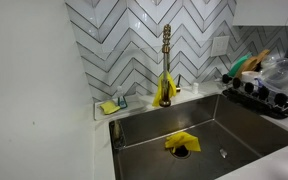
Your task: Put the wooden coaster on top of the silver cup.
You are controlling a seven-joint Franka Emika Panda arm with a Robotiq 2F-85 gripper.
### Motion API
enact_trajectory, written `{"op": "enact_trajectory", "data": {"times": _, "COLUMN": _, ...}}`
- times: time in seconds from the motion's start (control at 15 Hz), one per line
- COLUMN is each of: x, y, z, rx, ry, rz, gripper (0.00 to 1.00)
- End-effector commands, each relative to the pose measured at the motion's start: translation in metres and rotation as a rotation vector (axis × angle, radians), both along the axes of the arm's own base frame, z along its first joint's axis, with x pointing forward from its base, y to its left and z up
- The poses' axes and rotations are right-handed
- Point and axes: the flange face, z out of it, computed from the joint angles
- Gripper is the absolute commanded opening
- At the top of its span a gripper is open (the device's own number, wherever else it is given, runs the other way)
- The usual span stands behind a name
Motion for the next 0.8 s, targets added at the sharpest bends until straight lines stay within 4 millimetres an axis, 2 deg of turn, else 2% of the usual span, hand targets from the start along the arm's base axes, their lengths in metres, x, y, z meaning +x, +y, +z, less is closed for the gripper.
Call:
{"op": "enact_trajectory", "data": {"times": 0.0, "x": 0.0024, "y": -0.0021, "z": -0.0048, "rx": -0.030, "ry": 0.017, "rz": 0.005, "gripper": 0.31}}
{"op": "enact_trajectory", "data": {"times": 0.6, "x": 0.0057, "y": -0.0051, "z": 0.0001, "rx": -0.037, "ry": -0.012, "rz": -0.008, "gripper": 0.99}}
{"op": "enact_trajectory", "data": {"times": 0.73, "x": 0.0044, "y": -0.0069, "z": 0.0046, "rx": -0.056, "ry": -0.006, "rz": -0.005, "gripper": 1.00}}
